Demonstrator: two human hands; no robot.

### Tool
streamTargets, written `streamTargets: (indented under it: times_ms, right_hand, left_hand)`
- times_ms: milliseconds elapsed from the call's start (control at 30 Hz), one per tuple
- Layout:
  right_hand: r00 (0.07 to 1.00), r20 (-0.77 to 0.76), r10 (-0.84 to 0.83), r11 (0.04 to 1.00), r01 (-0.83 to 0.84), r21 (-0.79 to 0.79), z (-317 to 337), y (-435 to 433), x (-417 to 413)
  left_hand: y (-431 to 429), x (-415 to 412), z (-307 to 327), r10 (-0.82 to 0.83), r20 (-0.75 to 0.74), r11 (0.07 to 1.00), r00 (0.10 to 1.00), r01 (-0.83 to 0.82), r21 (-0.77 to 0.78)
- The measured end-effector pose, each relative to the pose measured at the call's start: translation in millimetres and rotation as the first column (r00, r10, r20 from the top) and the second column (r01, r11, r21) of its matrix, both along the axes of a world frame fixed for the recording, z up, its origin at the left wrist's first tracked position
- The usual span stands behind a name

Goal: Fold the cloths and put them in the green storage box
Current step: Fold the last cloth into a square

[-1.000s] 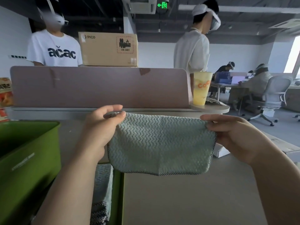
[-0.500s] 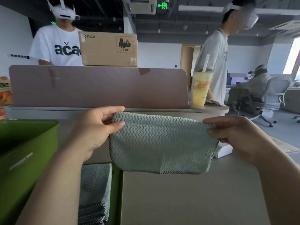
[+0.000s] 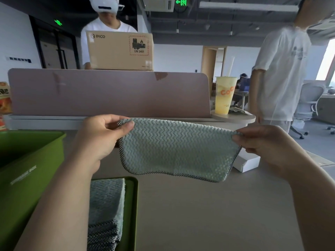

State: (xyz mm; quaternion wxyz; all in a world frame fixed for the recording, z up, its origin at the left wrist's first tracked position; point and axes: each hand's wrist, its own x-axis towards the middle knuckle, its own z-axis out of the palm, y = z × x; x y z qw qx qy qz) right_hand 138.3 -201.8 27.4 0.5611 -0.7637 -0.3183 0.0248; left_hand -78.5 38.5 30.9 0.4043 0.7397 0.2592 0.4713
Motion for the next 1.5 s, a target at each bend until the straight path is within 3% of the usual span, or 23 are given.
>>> streamTargets:
  times_ms: [200,400,500,633,700,767,833,900,1067,1200,1500]
  right_hand:
    - [1.000,0.029,-0.012,0.999,0.011,0.030,0,-2,1]
    - [0.998,0.054,0.014,0.999,-0.015,0.029,-5,-1,7]
    - [0.997,0.075,-0.012,0.987,0.024,-0.160,-12,3,12]
    - [0.991,0.124,0.044,0.874,0.022,-0.485,-13,17,-3]
    - [0.980,0.128,0.150,0.915,-0.089,-0.394,-4,23,-23]
    - [0.944,0.045,0.326,0.931,-0.312,-0.188,6,28,-49]
    - [0.832,0.056,0.552,0.834,-0.550,-0.048,14,35,-66]
    - [0.762,0.108,0.638,0.768,-0.640,-0.018,14,40,-74]
    - [0.835,0.197,0.513,0.823,-0.544,0.162,24,34,-78]
    - [0.887,0.159,0.433,0.843,-0.461,0.277,31,23,-75]
    - [0.917,0.254,0.308,0.913,-0.360,0.194,38,10,-69]
  left_hand:
    - [3,1,3,-0.028,0.138,0.994,0.990,0.042,-0.096]
    - [-8,5,8,0.040,0.184,0.998,0.982,-0.031,-0.054]
    - [-22,8,12,0.050,0.161,0.999,0.986,-0.050,-0.005]
    - [-44,15,13,-0.016,0.048,0.998,0.999,0.013,0.054]
    - [-54,19,15,-0.116,-0.014,0.992,0.993,0.117,0.053]
    - [-64,21,17,-0.248,-0.073,0.967,0.966,0.251,0.043]
    - [-72,22,19,-0.340,-0.112,0.936,0.934,0.348,0.054]
    - [-76,22,22,-0.374,-0.124,0.922,0.919,0.383,0.058]
    - [-75,10,31,-0.462,-0.137,0.885,0.876,0.466,-0.001]
    - [-73,0,33,-0.562,-0.271,0.819,0.782,0.572,-0.048]
    - [-81,4,37,-0.429,-0.009,0.903,0.903,0.430,0.011]
